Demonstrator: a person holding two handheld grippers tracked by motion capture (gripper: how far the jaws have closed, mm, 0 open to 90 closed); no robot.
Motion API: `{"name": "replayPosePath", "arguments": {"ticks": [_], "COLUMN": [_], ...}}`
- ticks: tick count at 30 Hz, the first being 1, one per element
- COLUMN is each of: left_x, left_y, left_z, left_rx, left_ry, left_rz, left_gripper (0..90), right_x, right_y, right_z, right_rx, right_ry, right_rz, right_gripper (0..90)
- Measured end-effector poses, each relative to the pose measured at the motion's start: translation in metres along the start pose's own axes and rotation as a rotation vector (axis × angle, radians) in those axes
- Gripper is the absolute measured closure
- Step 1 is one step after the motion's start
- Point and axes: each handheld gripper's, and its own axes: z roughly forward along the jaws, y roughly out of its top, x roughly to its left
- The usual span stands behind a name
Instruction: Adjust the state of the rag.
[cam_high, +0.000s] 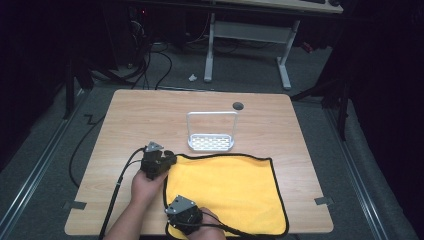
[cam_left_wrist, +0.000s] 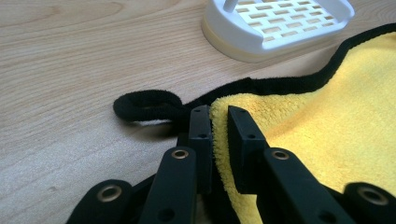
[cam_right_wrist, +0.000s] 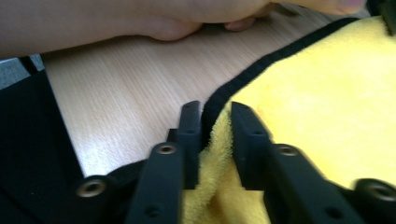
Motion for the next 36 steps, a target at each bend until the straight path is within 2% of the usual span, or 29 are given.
{"name": "replayPosePath", "arguments": {"ticks": [2, 5, 8, 11, 17, 20, 23, 26, 28, 30, 32, 36], "left_x": [0.001, 0.001, 0.004, 0.005, 0.008, 0.009, 0.01, 0.01, 0.01, 0.012, 0.017, 0.032], "left_y": [0.0, 0.0, 0.0, 0.0, 0.001, 0.001, -0.001, -0.001, -0.001, -0.001, -0.002, -0.009], "left_z": [0.0, 0.0, 0.0, -0.001, -0.001, -0.005, -0.011, -0.017, -0.022, -0.028, -0.036, -0.051], "left_rx": [0.001, 0.0, -0.001, 0.0, 0.004, -0.012, -0.062, -0.082, -0.081, -0.092, -0.105, -0.102], "left_ry": [-0.003, -0.008, -0.027, -0.033, -0.064, -0.067, -0.083, -0.073, -0.051, -0.036, -0.026, 0.024], "left_rz": [-0.005, -0.01, -0.036, -0.041, -0.078, -0.089, -0.135, -0.141, -0.122, -0.123, -0.136, -0.165], "left_gripper": [80.4, 80.4, 80.4, 80.5, 81.8, 82.6, 82.8, 82.8, 82.7, 82.6, 82.6, 82.6], "right_x": [-0.003, -0.003, -0.002, -0.003, -0.007, -0.01, -0.01, -0.006, -0.003, 0.002, 0.007, 0.019], "right_y": [-0.001, 0.0, 0.001, 0.002, 0.006, 0.007, 0.01, 0.015, 0.019, 0.024, 0.029, 0.04], "right_z": [-0.001, -0.005, -0.01, -0.017, -0.033, -0.04, -0.043, -0.044, -0.042, -0.039, -0.034, -0.021], "right_rx": [-0.002, -0.011, -0.042, -0.075, -0.129, -0.15, -0.165, -0.178, -0.186, -0.188, -0.191, -0.187], "right_ry": [0.003, -0.006, -0.015, -0.026, -0.042, -0.044, -0.038, -0.031, -0.024, -0.021, -0.012, 0.001], "right_rz": [0.009, -0.009, -0.02, -0.032, -0.031, -0.023, -0.019, -0.033, -0.043, -0.05, -0.062, -0.076], "right_gripper": [81.9, 82.5, 82.7, 82.8, 82.9, 83.0, 83.2, 83.2, 83.2, 83.2, 83.2, 83.1]}}
